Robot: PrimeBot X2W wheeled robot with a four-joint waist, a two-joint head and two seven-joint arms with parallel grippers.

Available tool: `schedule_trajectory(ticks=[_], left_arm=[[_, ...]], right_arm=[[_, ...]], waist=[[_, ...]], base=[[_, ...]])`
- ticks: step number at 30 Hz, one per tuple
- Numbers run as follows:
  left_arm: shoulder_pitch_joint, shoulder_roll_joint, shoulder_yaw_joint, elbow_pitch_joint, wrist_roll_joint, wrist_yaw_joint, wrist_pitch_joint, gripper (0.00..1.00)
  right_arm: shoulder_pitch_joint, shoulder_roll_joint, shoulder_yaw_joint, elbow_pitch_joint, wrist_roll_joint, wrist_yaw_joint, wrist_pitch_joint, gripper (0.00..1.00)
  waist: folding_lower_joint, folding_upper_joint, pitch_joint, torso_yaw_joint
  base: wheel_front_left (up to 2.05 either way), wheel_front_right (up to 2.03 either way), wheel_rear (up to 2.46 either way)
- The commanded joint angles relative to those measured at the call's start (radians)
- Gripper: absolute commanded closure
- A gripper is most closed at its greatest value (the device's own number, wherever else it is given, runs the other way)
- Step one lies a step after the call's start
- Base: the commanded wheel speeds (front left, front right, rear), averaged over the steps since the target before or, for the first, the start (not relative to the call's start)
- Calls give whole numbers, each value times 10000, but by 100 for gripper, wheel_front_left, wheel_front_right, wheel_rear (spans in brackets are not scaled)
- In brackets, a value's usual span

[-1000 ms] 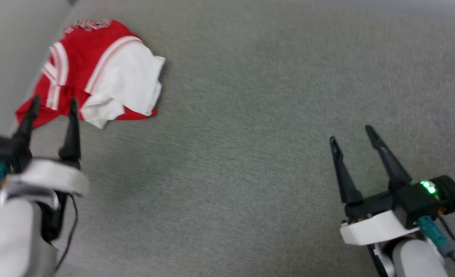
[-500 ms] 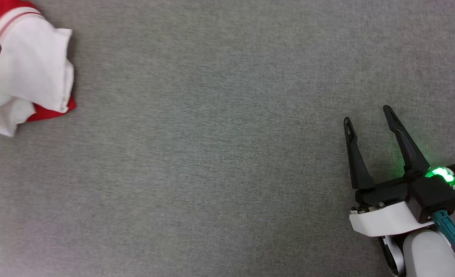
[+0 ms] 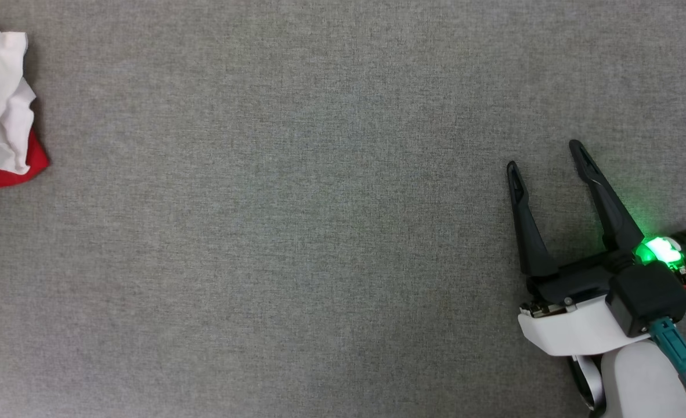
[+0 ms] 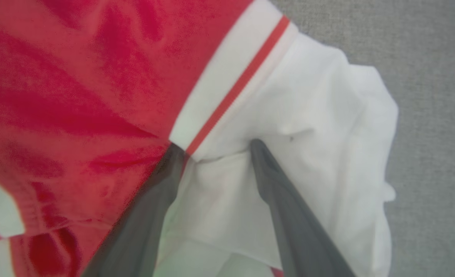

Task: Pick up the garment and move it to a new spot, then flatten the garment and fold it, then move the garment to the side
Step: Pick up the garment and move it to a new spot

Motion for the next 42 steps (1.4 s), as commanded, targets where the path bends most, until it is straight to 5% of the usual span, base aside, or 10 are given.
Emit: schedule_trajectory(ticks=[1,12,23,32,42], left_arm=[[257,-438,-480,113,-171,8,124,100],[99,170,-775,-135,-410,2,-2196,100],[-284,666,-1757,-1636,685,3,-4615,100],[-366,-551,-2237,-2531,1952,623,-5957,100],[162,-2894,-3466,-3064,3212,1831,-6753,100]], right_arm=[[-38,-47,-17,495,-8,-6,102,0],[-121,-44,-142,1051,551,-6,-56,0],[203,-31,-253,1807,1633,-6,-111,0],[612,-30,-171,1923,2194,-6,-115,0],[794,-27,-200,1831,2185,-6,-114,0]], waist=[[2,0,0,4],[2,0,-1431,-153],[2,0,-3932,-642],[2,0,-5088,-1399],[2,0,-5188,-2377]], base=[[0,0,0],[0,0,0],[0,0,0],[0,0,0],[0,0,0]])
